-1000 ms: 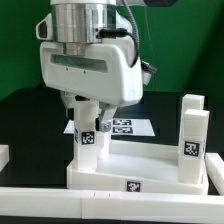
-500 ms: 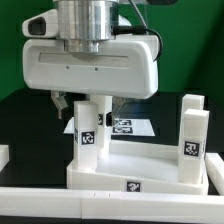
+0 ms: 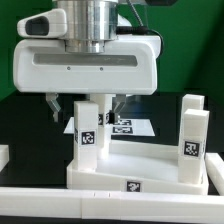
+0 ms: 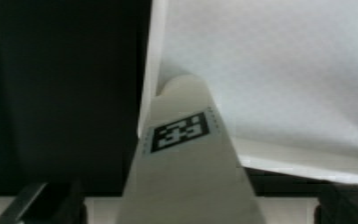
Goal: Assemble desk
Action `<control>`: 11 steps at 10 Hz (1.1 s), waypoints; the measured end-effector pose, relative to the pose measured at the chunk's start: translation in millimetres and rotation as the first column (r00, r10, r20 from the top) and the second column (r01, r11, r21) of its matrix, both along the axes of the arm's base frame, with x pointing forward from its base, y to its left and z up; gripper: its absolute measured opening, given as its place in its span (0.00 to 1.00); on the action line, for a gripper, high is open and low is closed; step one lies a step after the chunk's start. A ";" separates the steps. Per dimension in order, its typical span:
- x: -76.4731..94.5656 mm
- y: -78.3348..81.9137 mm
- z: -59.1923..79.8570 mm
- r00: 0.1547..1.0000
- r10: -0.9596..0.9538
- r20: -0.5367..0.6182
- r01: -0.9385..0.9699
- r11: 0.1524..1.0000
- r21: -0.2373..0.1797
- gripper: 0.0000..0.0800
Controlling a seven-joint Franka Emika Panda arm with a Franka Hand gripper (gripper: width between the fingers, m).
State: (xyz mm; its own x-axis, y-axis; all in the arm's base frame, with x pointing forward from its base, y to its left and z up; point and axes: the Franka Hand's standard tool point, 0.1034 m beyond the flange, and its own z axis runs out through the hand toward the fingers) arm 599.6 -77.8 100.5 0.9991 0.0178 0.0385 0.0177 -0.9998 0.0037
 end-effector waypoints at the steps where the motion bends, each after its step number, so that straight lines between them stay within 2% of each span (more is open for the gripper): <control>1: -0.2 -0.4 -0.1 0.999 0.051 -0.003 -0.051 0.999 -0.008 0.81; 3: -0.9 -3.6 -0.6 0.993 0.115 -0.007 -0.115 0.993 -0.014 0.81; 4: -0.9 -3.5 -0.6 0.993 0.114 -0.007 -0.114 0.993 -0.014 0.64; 5: -0.9 -3.6 -0.6 0.993 0.114 -0.007 -0.114 0.993 -0.014 0.64; 6: -0.9 -3.4 -0.7 0.993 0.114 -0.007 -0.114 0.993 -0.014 0.39; 9: -1.1 -3.8 -0.9 0.996 0.089 -0.007 -0.089 0.996 -0.013 0.36; 11: -1.2 -4.5 -1.3 0.997 -0.083 -0.008 0.083 0.997 0.000 0.36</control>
Offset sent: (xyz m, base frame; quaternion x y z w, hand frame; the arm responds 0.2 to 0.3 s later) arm 0.0000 0.0000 0.0000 0.0000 0.0000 0.0000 1.0000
